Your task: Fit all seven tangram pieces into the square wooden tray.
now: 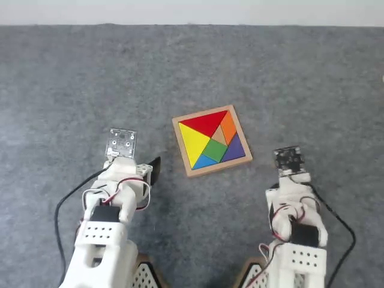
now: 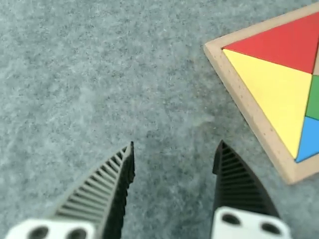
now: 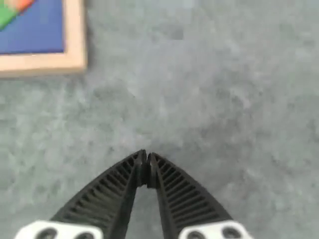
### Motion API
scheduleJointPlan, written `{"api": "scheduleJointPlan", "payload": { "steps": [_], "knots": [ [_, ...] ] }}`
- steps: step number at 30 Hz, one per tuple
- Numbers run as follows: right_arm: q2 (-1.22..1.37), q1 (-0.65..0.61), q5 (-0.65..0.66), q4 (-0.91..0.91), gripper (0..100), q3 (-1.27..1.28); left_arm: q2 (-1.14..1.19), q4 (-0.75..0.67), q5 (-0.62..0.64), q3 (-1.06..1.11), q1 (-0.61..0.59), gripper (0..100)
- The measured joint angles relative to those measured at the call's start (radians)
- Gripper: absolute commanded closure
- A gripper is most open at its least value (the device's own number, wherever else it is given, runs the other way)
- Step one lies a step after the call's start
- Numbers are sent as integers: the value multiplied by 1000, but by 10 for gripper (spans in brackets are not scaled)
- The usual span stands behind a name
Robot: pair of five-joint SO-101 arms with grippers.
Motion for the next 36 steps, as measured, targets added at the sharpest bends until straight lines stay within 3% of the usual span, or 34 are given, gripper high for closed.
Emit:
{"api": "scheduleJointPlan", "payload": {
  "steps": [5,11,15,19,26,32,36],
  "knots": [
    [-155,2,0,110,987,2,-57,-43,69,2,-25,758],
    [-256,-114,0,267,987,0,-316,-21,120,37,-75,757],
    [-256,-140,0,278,986,0,-569,129,120,71,-72,757],
    [-256,-147,0,284,986,0,-769,371,110,72,-71,757],
    [-256,-149,0,287,987,0,-763,503,106,84,-61,757],
    [-256,-149,0,287,987,0,-755,752,78,84,-61,756],
    [-256,-149,0,287,987,0,-758,810,44,84,-61,757]
  ]
}}
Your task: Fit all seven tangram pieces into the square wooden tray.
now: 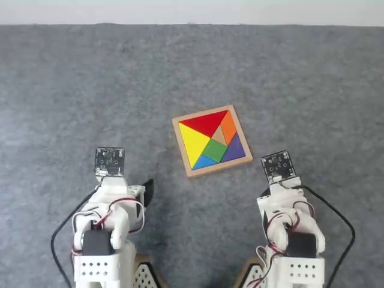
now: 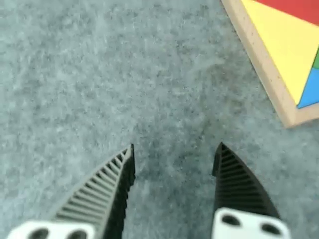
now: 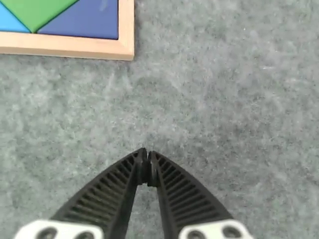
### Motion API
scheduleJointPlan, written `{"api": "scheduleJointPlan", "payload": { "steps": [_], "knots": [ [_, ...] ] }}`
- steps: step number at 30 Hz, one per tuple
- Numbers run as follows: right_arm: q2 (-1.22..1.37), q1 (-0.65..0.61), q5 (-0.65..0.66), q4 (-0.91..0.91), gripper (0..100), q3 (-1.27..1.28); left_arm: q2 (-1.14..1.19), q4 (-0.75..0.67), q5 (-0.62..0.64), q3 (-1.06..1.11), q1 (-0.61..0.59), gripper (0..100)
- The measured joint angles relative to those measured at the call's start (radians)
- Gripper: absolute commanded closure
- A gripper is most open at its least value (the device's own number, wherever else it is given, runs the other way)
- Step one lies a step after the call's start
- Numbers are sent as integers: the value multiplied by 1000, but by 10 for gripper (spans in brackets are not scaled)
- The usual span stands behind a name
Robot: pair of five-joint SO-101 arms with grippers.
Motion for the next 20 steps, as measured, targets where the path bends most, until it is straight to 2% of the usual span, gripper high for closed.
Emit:
{"api": "scheduleJointPlan", "payload": {
  "steps": [20],
  "knots": [
    [0,21,0,0,987,0,-3,23,-8,0,0,755]
  ]
}}
